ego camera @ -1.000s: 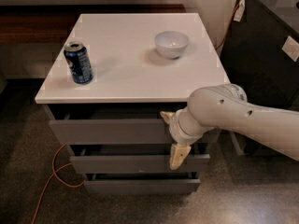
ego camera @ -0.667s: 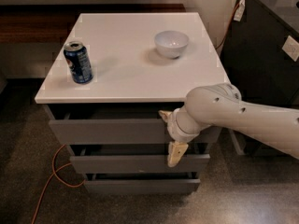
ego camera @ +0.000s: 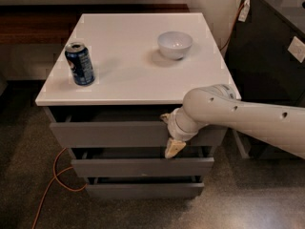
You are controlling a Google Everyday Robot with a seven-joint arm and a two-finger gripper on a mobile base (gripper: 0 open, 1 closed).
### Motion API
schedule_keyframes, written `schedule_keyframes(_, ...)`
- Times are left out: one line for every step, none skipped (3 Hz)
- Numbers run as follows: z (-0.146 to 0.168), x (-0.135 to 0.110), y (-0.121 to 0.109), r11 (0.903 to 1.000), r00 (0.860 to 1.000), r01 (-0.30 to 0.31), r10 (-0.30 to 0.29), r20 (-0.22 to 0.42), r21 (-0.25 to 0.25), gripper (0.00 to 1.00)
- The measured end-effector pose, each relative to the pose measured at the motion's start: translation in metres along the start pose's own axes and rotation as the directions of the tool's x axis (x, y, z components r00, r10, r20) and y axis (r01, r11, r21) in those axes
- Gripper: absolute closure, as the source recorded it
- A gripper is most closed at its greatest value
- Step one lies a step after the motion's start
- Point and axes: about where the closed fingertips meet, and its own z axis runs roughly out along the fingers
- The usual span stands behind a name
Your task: Place pepsi can into top drawer
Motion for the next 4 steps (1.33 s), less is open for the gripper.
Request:
schedule_keyframes(0.005, 0.0, -0.003, 0.9999, 1.0, -0.011, 0.011, -0.002, 0.001, 0.45)
schedule_keyframes(0.002, -0.001, -0.004, 0.9999, 1.0, -0.012, 0.012, -0.002, 0.001, 0.77)
schedule_keyframes(-0.001, -0.002, -0.004, 0.9999, 1.0, -0.012, 0.012, 0.0, -0.001, 1.0)
schedule_keyframes(-0.013, -0.01, 0.016, 0.9995, 0.999, -0.015, 0.016, 0.04, -0.026, 1.0)
